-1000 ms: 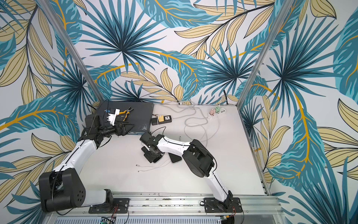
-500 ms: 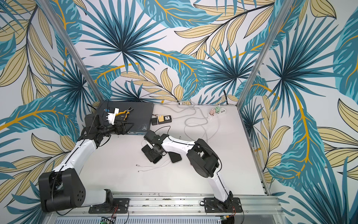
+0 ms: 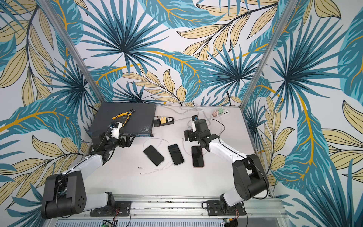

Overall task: Unplug the charging cable from the phone
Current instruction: Reset both arms

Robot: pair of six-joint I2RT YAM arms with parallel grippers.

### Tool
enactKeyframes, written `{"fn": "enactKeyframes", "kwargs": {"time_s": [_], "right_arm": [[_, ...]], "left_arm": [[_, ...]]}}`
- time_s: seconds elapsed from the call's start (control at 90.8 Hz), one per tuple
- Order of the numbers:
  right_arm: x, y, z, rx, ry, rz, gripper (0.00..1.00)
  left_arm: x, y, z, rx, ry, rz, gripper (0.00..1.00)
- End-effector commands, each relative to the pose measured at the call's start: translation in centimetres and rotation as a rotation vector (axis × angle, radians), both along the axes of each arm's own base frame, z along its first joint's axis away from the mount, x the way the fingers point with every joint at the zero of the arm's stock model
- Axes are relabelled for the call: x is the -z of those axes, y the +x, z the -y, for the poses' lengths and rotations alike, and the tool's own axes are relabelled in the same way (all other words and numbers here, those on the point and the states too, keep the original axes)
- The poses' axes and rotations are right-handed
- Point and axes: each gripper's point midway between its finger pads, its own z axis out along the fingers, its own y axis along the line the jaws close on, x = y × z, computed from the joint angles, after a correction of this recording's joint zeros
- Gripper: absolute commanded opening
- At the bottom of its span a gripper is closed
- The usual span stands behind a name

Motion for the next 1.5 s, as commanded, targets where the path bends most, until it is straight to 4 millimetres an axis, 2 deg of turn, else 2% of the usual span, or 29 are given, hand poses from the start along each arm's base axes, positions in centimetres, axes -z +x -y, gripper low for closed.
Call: {"fn": "enactKeyframes", "kwargs": {"time_s": [0.0, 0.176, 0.264, 0.408, 0.474, 0.529, 0.584, 0.661, 0.76, 0.771, 0.782, 0.804, 0.914, 1.003, 1.267, 1.487], "right_arm": [[-1.7, 1.5, 4.0, 0.100, 0.017, 0.144, 1.00], [-2.6, 2.0, 12.5, 0.317, 0.001, 0.323, 1.00], [-2.6, 1.7, 15.8, 0.391, -0.005, 0.400, 1.00], [-2.8, 1.2, 18.4, 0.413, -0.001, 0.506, 1.00], [-2.6, 1.5, 19.3, 0.427, -0.016, 0.521, 1.00], [-2.7, 1.5, 19.9, 0.435, -0.021, 0.548, 1.00], [-2.3, 1.9, 20.4, 0.432, 0.002, 0.524, 1.00], [-1.7, 1.9, 20.5, 0.412, 0.030, 0.517, 1.00], [-1.7, 0.8, 19.9, 0.371, 0.047, 0.579, 1.00], [-1.1, 0.4, 19.9, 0.371, 0.045, 0.575, 1.00], [-1.6, 0.5, 19.8, 0.366, 0.050, 0.597, 1.00], [-0.5, -0.2, 19.7, 0.362, 0.048, 0.576, 1.00], [-0.6, -1.1, 19.5, 0.345, 0.053, 0.627, 1.00], [-0.7, -1.7, 19.2, 0.331, 0.057, 0.655, 1.00], [-1.5, -3.3, 20.0, 0.379, 0.066, 0.717, 1.00], [-1.7, -3.5, 20.7, 0.424, 0.071, 0.727, 1.00]], "left_arm": [[-1.4, 0.8, -1.5, -0.084, 0.047, 0.175, 1.00], [0.5, 0.3, -1.9, -0.157, 0.068, 0.249, 1.00], [0.9, -0.2, -1.5, -0.176, 0.101, 0.300, 1.00], [1.7, -1.3, -0.2, -0.225, 0.205, 0.364, 1.00], [1.8, -1.0, -0.4, -0.264, 0.228, 0.371, 1.00], [1.9, -0.5, -1.4, -0.328, 0.241, 0.336, 1.00], [2.0, 0.0, -2.2, -0.379, 0.241, 0.316, 1.00], [2.2, 0.2, -2.4, -0.385, 0.242, 0.302, 1.00], [2.1, 0.1, -2.2, -0.379, 0.239, 0.308, 1.00], [2.1, 0.1, -2.2, -0.377, 0.239, 0.308, 1.00], [2.1, 0.2, -2.2, -0.375, 0.239, 0.309, 1.00], [2.1, 0.2, -2.1, -0.370, 0.240, 0.305, 1.00], [2.7, 1.5, -2.0, -0.356, 0.255, 0.241, 1.00], [3.1, 2.6, -3.0, -0.414, 0.263, 0.171, 1.00], [3.1, 2.6, -3.0, -0.414, 0.263, 0.173, 1.00], [3.1, 2.6, -3.0, -0.416, 0.264, 0.174, 1.00]]}}
